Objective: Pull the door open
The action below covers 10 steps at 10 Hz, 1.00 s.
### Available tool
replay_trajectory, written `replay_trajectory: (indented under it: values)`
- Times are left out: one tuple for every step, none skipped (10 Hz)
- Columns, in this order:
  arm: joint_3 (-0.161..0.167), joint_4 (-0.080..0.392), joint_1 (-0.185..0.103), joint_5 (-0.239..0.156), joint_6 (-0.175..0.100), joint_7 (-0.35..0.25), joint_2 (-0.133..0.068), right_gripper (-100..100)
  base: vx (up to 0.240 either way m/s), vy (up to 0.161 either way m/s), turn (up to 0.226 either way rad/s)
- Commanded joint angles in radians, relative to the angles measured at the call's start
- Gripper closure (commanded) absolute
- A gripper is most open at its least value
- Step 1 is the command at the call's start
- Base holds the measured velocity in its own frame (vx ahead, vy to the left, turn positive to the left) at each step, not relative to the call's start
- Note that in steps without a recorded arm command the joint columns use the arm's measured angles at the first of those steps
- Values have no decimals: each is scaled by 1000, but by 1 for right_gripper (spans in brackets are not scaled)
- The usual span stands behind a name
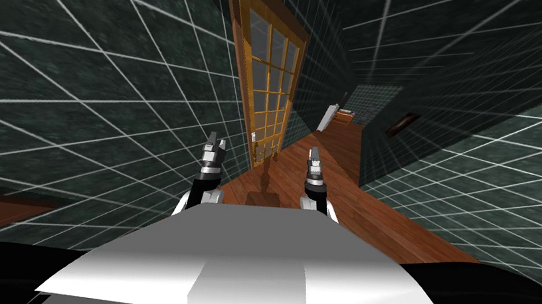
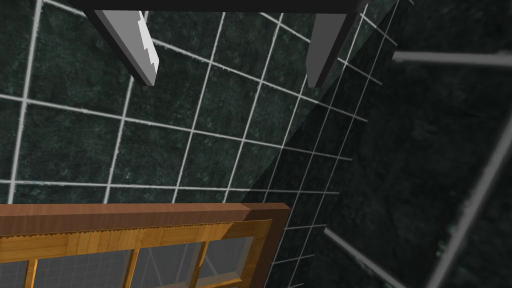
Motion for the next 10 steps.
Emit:
replay_trajectory:
  values:
    - [4, 45, -15, 20, -10, 29, -6, -100, 155, 40, 5]
    - [6, 64, -21, 29, -15, 41, -8, -100, 139, 40, 5]
    - [9, 83, -27, 37, -19, 54, -10, -100, 105, 36, 2]
    - [11, 102, -33, 46, -24, 66, -11, -100, 97, 28, 4]
    - [13, 122, -39, 55, -28, 78, -13, -100, 95, 28, 4]
    - [16, 141, -45, 63, -32, 90, -15, -100, 95, 34, 2]
    - [18, 161, -51, 73, -37, 103, -16, -100, 89, 21, 3]
    - [21, 183, -58, 82, -42, 117, -17, -100, 99, 32, 6]
    - [23, 204, -64, 92, -47, 130, -19, -100, 110, 24, 0]
    - [26, 225, -71, 101, -52, 144, -20, -100, 97, 20, 5]
